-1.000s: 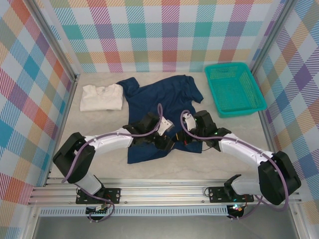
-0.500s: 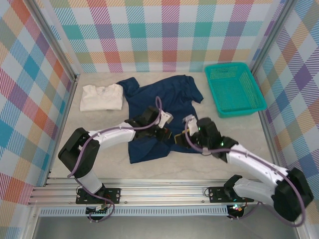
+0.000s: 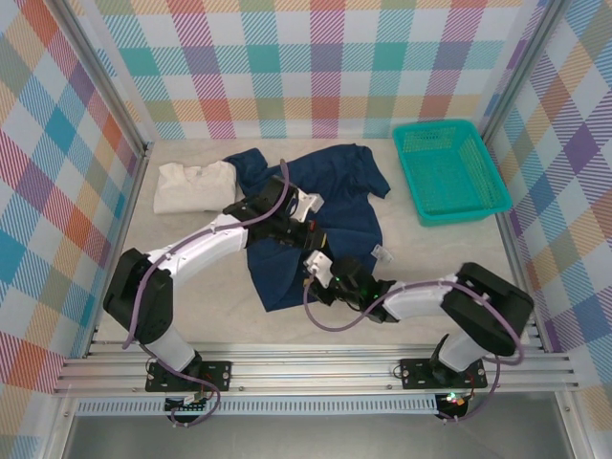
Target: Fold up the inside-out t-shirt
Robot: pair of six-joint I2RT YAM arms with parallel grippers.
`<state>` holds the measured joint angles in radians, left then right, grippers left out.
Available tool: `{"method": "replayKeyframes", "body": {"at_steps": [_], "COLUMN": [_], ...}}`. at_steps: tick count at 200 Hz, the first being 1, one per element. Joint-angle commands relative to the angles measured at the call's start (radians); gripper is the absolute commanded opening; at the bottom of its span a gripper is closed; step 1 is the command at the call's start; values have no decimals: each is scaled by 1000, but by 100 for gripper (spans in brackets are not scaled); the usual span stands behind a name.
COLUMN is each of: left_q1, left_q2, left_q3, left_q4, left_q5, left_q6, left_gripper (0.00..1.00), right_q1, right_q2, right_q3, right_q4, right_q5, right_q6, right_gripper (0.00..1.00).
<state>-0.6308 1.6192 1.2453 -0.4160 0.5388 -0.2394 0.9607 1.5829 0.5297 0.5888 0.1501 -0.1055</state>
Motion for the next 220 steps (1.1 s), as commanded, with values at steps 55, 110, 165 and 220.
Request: {"method": "replayKeyframes", "body": {"at_steps": [55,110,165,220], "left_q1": [18,17,10,5], "left_q2": [-117,-177,-206,-268], "left_q3": [105,101,127,104], "left_q4": [-161,-93,-54,-9], "left_q5": [-61,9,62,63], "left_q6": [66,48,14,-18], "left_gripper": [0,0,0,0], "right_q1": [-86,-112,-130,-204], "right_q2": [191,218,288,358], "right_q3": [78,188,357,509], "right_q4": [284,54,-136,-288], "right_q5": [89,195,222,183], "right_q6": [29,154,180,269], "right_gripper": [24,25,29,35]}}
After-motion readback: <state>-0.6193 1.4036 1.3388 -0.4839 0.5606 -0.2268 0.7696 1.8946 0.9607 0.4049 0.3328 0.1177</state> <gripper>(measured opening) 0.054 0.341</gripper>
